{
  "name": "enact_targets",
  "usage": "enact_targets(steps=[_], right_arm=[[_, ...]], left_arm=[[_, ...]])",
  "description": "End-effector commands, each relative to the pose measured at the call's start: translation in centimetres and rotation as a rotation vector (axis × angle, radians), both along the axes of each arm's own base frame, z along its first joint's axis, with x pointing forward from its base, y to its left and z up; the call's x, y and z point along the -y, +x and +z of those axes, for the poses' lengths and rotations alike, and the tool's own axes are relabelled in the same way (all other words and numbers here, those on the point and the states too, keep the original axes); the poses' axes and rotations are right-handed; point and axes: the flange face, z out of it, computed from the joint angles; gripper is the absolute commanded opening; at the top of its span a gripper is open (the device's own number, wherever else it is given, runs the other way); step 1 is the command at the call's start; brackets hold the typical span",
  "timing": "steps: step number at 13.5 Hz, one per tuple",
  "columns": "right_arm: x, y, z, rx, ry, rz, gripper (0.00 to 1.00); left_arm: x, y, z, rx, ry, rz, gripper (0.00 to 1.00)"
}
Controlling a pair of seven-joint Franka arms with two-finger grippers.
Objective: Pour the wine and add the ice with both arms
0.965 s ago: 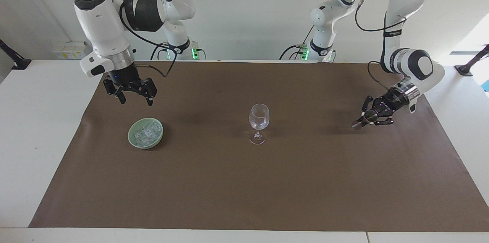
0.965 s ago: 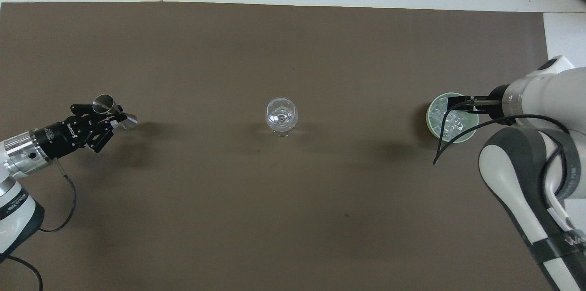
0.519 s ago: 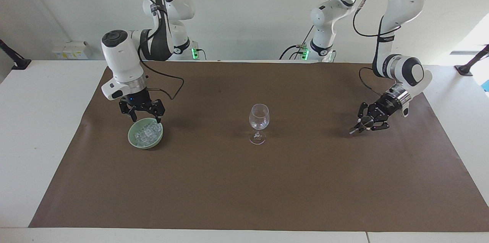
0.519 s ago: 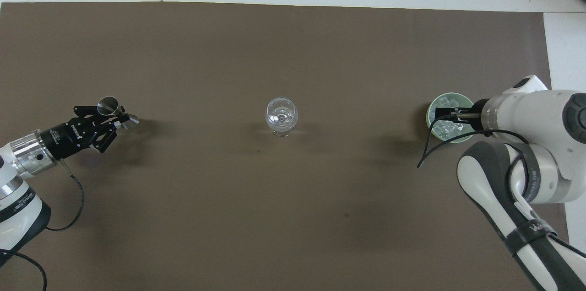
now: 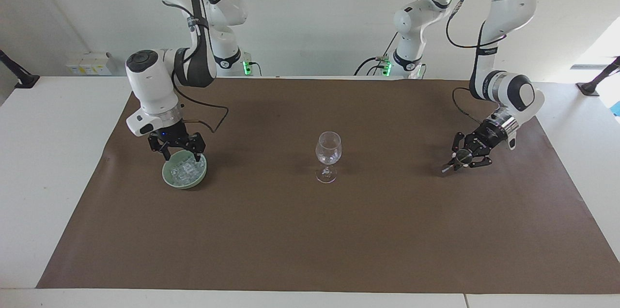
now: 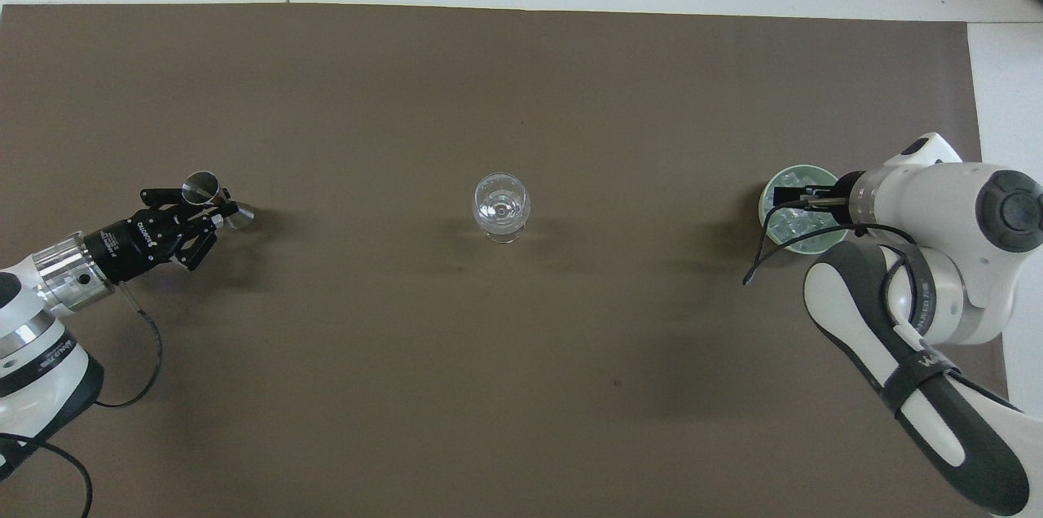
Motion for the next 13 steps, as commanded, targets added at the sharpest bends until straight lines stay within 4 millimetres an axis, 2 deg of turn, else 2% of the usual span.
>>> enact_targets(steps=[1,3,5,6,9,10,11,12,13], right_arm=[[0.0,-0.6,-0.2,0.001,0.003,0.009,0.94],[-0.3,-1.1,-0.7,-0.010,0.006,0.000,0.91],[-0.3,-1.5,-1.1,-0.019,0.007,-0.002,0.75],[-0.4,-1.7,-1.1,-0.019,0.007,-0.002,0.74],[-0.5,-2.0,-1.2,-0.025,0.010,-0.011,0.74],[-0.5,-2.0,-1.2,-0.026,0.009,-0.008,0.65],[-0.6,-2.0,-1.2,-0.025,0.008,-0.004,0.45],[-0.6,-2.0,-1.2,-0.026,0.008,-0.004,0.25],[-0.6,-2.0,-1.2,-0.030,0.008,-0.001,0.15]], left_arm=[[0.2,0.2,-0.6,0.021,0.012,0.008,0.00],[0.3,0.1,-1.0,0.016,0.009,0.007,0.01],[0.3,0.0,-1.1,0.018,0.010,0.004,0.15],[0.2,0.0,-1.1,0.018,0.010,0.006,0.22],[0.2,0.0,-1.1,0.019,0.011,0.006,0.25],[0.1,0.0,-1.1,0.019,0.012,0.007,0.26],[0.0,0.0,-1.1,0.018,0.011,0.009,0.28],[0.1,0.0,-1.1,0.018,0.011,0.007,0.34],[0.2,0.0,-1.1,0.018,0.011,0.005,0.42]])
